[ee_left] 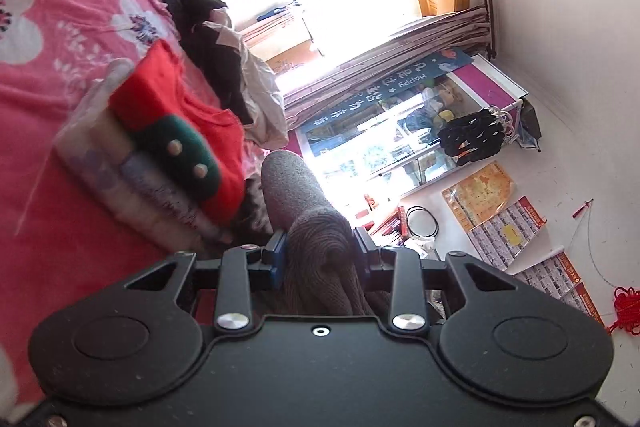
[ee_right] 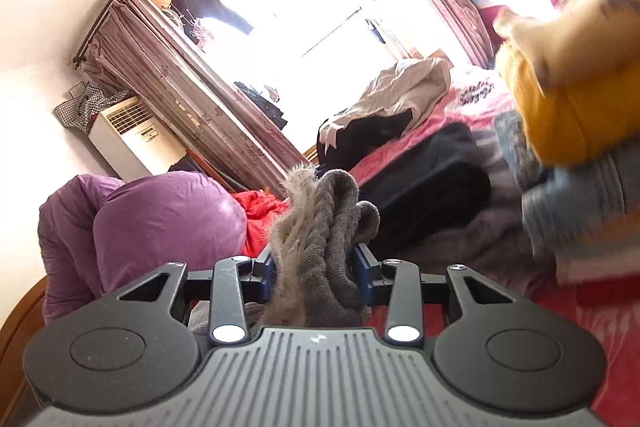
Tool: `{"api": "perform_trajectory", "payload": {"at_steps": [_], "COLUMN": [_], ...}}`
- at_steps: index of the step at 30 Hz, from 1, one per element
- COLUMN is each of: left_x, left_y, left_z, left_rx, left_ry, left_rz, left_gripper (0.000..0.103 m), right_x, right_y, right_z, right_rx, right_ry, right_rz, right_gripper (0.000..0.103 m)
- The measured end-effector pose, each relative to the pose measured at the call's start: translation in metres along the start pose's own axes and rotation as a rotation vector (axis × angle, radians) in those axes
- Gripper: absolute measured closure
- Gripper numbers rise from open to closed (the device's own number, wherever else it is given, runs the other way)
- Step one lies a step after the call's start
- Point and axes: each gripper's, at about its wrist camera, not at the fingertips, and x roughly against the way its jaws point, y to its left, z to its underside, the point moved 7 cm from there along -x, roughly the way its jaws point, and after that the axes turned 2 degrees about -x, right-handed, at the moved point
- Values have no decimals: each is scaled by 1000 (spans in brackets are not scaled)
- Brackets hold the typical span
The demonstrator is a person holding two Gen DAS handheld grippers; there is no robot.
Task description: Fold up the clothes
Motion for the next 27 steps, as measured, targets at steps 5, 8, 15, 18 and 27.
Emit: {"api": "perform_trajectory", "payload": {"at_steps": [5, 8, 15, 18, 27], "left_x": [-59, -88, -156, -164, -37], "left_y": [-19, -21, 13, 35, 55], "left_z": [-25, -34, -14, 6, 11], "left_rx": [-30, -38, -152, -297, -160], "left_ry": [0, 2, 132, 201, 75], "left_rz": [58, 92, -52, -223, -151], "left_gripper": [71, 71, 60, 50, 40], "right_x": [-28, -40, -81, -112, -113], "right_y": [9, 2, -47, -78, -67], "right_z": [-72, -101, -114, -92, -66], "right_rx": [106, 104, 97, 221, 437], "right_ry": [-59, -116, -163, -68, -78], "right_rz": [79, 112, 254, 509, 583], "right_gripper": [66, 67, 67, 71, 54]}}
